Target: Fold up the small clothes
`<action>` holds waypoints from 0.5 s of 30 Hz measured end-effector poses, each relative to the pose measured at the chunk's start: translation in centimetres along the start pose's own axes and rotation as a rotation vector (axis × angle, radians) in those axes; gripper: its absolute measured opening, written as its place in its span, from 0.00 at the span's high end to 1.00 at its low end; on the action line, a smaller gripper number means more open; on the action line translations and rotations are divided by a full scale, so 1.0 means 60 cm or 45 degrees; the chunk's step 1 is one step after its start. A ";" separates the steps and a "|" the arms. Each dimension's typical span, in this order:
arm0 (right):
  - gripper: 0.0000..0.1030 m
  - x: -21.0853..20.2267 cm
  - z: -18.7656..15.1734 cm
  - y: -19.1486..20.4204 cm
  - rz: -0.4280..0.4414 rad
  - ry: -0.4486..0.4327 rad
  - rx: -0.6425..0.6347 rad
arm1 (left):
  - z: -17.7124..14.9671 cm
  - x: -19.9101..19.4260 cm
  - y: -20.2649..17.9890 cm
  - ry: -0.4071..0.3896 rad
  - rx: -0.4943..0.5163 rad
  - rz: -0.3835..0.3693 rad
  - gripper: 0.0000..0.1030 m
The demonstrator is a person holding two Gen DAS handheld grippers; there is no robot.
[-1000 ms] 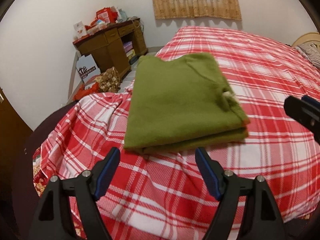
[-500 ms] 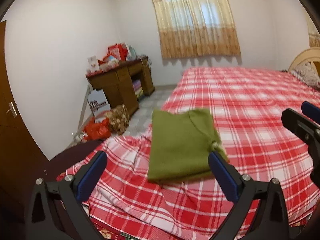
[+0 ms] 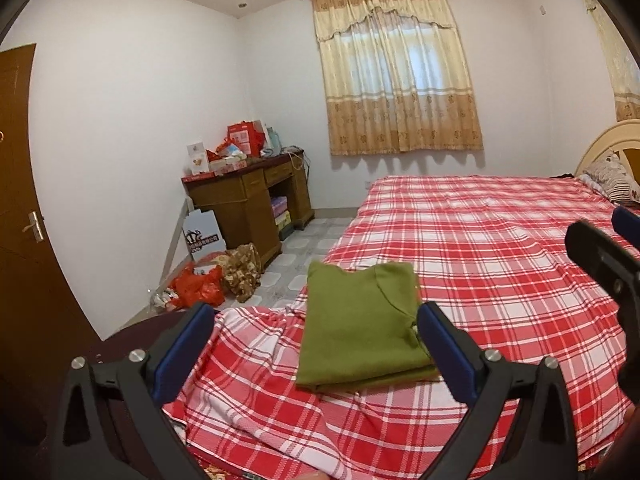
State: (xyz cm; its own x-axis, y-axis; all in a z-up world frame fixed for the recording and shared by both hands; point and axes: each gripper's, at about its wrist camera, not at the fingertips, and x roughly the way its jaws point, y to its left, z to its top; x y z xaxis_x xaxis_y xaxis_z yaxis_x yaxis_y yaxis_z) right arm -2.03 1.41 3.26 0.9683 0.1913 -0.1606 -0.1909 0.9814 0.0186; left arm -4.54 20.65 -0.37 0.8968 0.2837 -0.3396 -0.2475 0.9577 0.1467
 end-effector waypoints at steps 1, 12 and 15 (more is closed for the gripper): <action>0.21 0.001 -0.001 -0.002 -0.002 0.005 0.009 | 0.000 -0.002 0.000 -0.010 0.004 0.009 0.00; 0.20 0.005 -0.009 -0.009 -0.004 0.028 0.041 | -0.003 -0.002 -0.005 -0.003 0.000 0.009 0.00; 0.20 0.009 -0.015 -0.012 -0.002 0.043 0.049 | -0.003 0.003 -0.006 0.021 -0.009 -0.007 0.00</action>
State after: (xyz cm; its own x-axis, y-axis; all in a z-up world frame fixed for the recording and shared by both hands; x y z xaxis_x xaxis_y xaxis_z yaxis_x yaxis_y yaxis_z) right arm -1.51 0.79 2.29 0.9625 0.1897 -0.1937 -0.1822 0.9817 0.0558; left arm -4.35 20.36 -0.67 0.8919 0.2792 -0.3558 -0.2452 0.9595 0.1384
